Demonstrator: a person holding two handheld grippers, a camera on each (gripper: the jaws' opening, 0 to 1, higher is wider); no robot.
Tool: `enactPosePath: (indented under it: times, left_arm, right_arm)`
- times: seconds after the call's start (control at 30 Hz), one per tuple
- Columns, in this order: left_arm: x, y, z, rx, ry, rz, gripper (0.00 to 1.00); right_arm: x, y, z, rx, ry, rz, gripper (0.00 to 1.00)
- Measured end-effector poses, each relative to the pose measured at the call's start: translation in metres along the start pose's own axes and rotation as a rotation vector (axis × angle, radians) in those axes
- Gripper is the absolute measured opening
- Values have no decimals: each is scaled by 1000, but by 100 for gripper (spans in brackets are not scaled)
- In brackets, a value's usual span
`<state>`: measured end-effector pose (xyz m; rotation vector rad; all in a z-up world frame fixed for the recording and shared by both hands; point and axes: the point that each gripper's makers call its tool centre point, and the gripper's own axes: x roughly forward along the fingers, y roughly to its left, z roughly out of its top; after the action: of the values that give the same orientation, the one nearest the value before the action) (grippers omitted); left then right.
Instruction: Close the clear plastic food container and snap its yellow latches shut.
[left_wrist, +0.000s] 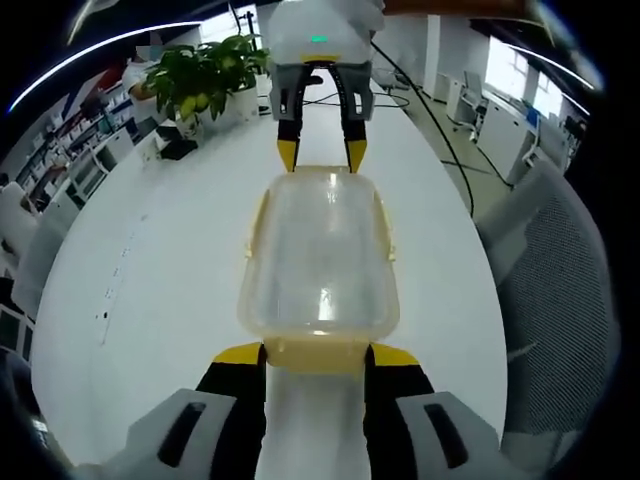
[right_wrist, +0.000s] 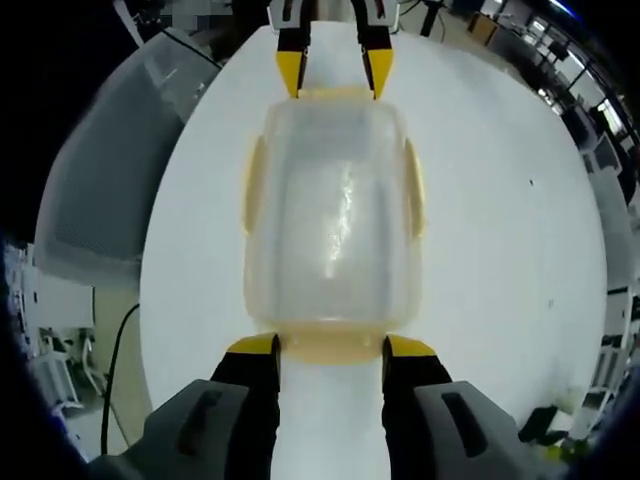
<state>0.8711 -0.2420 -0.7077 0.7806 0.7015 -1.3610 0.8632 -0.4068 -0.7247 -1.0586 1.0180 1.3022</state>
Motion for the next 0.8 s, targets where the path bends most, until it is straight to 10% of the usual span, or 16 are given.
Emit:
enactPosePath:
  times: [0.8]
  left_arm:
    - [13,-5,2,-15,21,-13,32]
  right_arm:
    - [2,1,-13,-12,26,19,37]
